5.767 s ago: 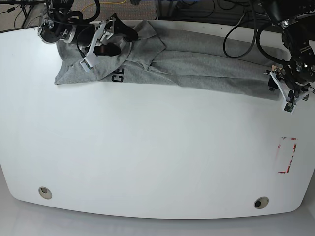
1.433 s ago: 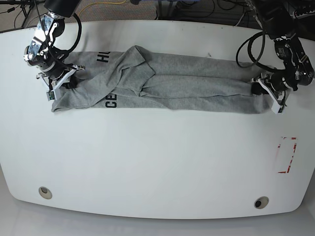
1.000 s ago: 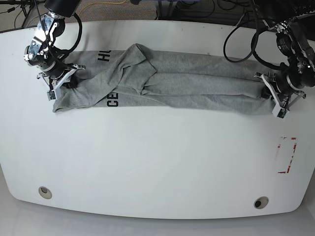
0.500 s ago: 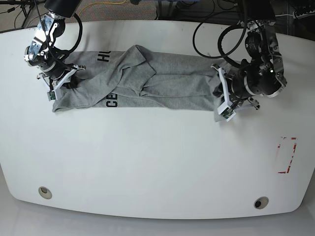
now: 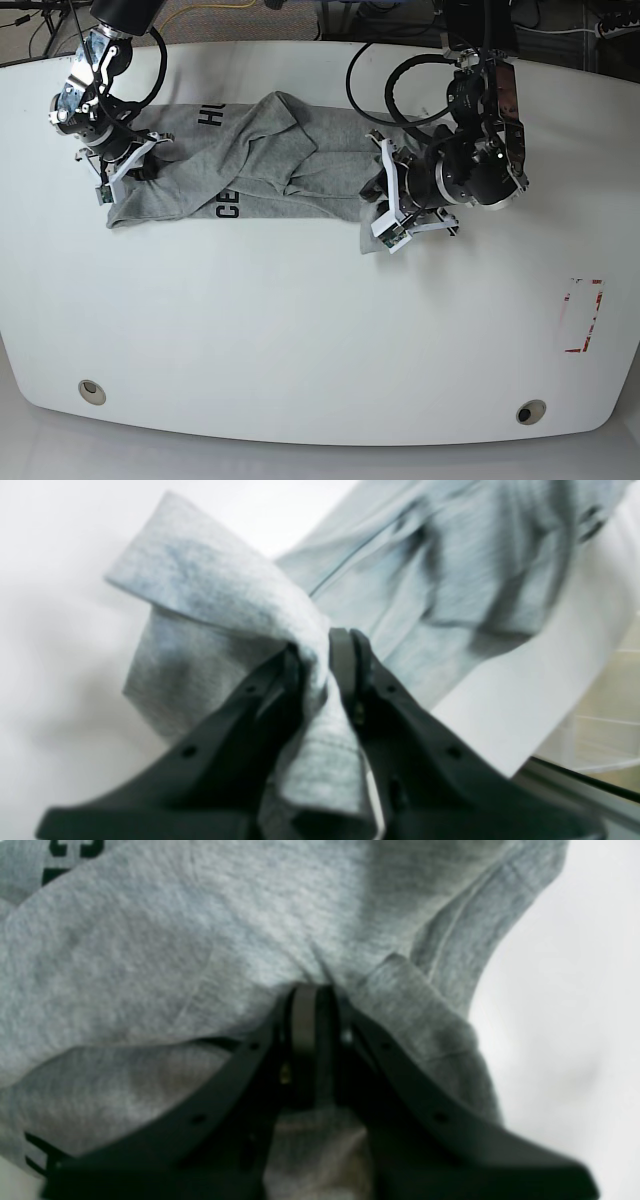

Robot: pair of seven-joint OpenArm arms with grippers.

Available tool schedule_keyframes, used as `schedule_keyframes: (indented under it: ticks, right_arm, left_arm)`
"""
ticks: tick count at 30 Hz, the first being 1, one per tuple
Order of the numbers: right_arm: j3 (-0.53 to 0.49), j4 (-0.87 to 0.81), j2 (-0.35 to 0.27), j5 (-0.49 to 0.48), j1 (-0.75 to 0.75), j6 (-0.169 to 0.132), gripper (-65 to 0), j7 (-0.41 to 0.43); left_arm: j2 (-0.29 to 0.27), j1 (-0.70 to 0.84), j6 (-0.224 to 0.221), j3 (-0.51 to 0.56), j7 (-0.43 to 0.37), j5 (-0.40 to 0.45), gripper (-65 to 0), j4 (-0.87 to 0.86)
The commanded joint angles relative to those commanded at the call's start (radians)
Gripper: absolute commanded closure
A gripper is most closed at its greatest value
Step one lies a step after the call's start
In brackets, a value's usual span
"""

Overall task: Layout the t-shirt on the table in an organized manner, then fold the t-shirt properly
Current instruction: 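Fold the held shirt end toward the right gripper with the left gripper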

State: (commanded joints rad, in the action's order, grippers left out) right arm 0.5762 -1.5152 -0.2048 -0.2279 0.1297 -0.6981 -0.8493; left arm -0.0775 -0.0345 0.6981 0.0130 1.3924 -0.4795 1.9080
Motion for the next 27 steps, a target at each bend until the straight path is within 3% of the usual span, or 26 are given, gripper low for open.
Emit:
schedule_keyframes:
  ticks: [9, 20, 24, 27]
  right_arm:
    - [0.0, 0.0, 0.0, 0.0, 0.002, 0.0, -5.1, 0.0]
    - [0.0, 0.0, 0.0, 0.0, 0.002, 0.0, -5.1, 0.0]
    - [0.0, 0.0, 0.0, 0.0, 0.003, 0.0, -5.1, 0.0]
    - [0.0, 0.0, 0.0, 0.0, 0.003, 0.0, -5.1, 0.0]
  left_arm:
    - [-0.012, -0.002, 0.0, 0.052, 0.002, 0.0, -5.1, -0.049]
    - [-0.018, -0.006, 0.0, 0.144, 0.004, -0.006, -32.9, -0.043]
    - [-0.018, -0.018, 0.0, 0.14, 0.004, -0.012, -36.7, -0.012]
    - [-0.011, -0.021, 0.0, 0.104, 0.004, -0.068, -36.7, 0.008]
